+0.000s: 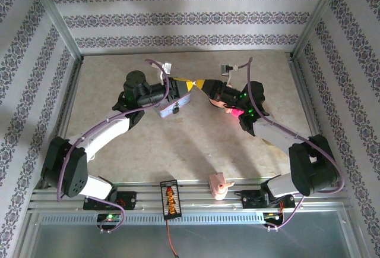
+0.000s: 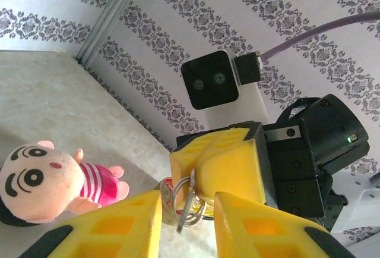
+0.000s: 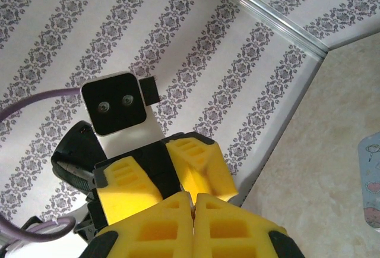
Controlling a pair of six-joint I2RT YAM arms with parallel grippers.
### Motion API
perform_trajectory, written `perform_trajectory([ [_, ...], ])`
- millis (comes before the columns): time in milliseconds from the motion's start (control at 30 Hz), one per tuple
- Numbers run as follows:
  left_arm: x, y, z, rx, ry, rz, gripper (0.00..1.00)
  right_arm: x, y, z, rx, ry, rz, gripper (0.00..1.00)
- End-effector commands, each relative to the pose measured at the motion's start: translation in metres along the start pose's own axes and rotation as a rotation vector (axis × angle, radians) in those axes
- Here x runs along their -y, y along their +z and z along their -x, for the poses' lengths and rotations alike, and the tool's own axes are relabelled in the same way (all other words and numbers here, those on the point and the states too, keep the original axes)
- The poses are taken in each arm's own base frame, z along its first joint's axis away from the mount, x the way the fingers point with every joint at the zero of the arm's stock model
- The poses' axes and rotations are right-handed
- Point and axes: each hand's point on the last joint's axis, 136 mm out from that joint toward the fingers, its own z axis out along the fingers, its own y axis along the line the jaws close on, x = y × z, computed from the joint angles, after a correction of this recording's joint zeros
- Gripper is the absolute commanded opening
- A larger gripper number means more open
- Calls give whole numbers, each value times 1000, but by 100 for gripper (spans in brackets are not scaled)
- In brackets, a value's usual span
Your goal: Unlock a padlock with a key
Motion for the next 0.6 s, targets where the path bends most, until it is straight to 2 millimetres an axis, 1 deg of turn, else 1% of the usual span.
perform_trajectory([
  [0, 10, -2, 21, 47, 26, -46, 25, -21, 7, -1, -24, -44, 71, 0],
  [133, 9, -3, 24, 61, 19, -51, 13, -22, 8, -2, -30, -44, 74, 0],
  [200, 9, -4, 25, 64, 19, -52, 9, -23, 8, -2, -29, -43, 74, 0],
  [267, 9, -6, 25, 66, 20, -50, 9, -21, 7, -2, -28, -43, 70, 0],
  [333, 9, -9, 27, 72, 25, -47, 15, -20, 7, -2, -25, -42, 68, 0],
  [400, 9, -12, 28, 80, 33, -39, 17, -20, 7, -2, -23, -41, 66, 0],
  [467, 8, -15, 29, 83, 36, -30, 16, -20, 7, -2, -21, -43, 66, 0],
  [567, 9, -16, 27, 77, 38, -31, 11, -21, 8, -1, -21, -45, 69, 0],
])
